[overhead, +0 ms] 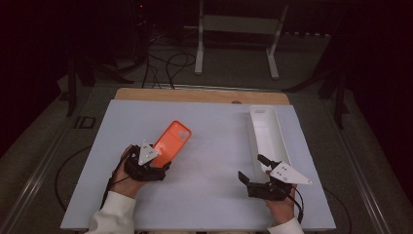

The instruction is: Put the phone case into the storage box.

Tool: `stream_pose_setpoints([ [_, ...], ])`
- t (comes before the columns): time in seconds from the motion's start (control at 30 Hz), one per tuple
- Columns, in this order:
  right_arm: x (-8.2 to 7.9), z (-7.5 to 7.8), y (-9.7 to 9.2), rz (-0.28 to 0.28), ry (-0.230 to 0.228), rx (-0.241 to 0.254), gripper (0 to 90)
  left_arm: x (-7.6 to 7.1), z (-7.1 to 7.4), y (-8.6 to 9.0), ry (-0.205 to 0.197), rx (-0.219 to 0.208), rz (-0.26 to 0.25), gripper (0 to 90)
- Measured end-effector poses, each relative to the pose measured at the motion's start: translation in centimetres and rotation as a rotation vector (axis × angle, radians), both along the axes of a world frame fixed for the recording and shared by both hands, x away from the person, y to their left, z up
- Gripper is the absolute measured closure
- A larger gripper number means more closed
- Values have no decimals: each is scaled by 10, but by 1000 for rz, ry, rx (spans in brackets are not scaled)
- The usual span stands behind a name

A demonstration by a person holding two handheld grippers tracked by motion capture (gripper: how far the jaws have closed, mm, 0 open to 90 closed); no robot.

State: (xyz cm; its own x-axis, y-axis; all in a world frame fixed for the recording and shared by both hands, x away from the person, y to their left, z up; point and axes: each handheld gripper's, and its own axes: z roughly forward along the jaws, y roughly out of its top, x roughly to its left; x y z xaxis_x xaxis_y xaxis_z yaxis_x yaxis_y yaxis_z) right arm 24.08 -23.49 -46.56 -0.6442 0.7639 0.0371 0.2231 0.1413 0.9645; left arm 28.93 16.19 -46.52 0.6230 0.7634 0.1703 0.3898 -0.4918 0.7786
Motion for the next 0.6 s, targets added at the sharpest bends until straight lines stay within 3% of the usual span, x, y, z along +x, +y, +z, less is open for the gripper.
stream_pose_setpoints([
  [0.23,6,2,-2,3,14,-9,91,-4,6,-3,-25,-6,-12,163],
  [0.6,18,7,-1,22,23,19,91,-10,16,-12,-62,-14,-34,163],
])
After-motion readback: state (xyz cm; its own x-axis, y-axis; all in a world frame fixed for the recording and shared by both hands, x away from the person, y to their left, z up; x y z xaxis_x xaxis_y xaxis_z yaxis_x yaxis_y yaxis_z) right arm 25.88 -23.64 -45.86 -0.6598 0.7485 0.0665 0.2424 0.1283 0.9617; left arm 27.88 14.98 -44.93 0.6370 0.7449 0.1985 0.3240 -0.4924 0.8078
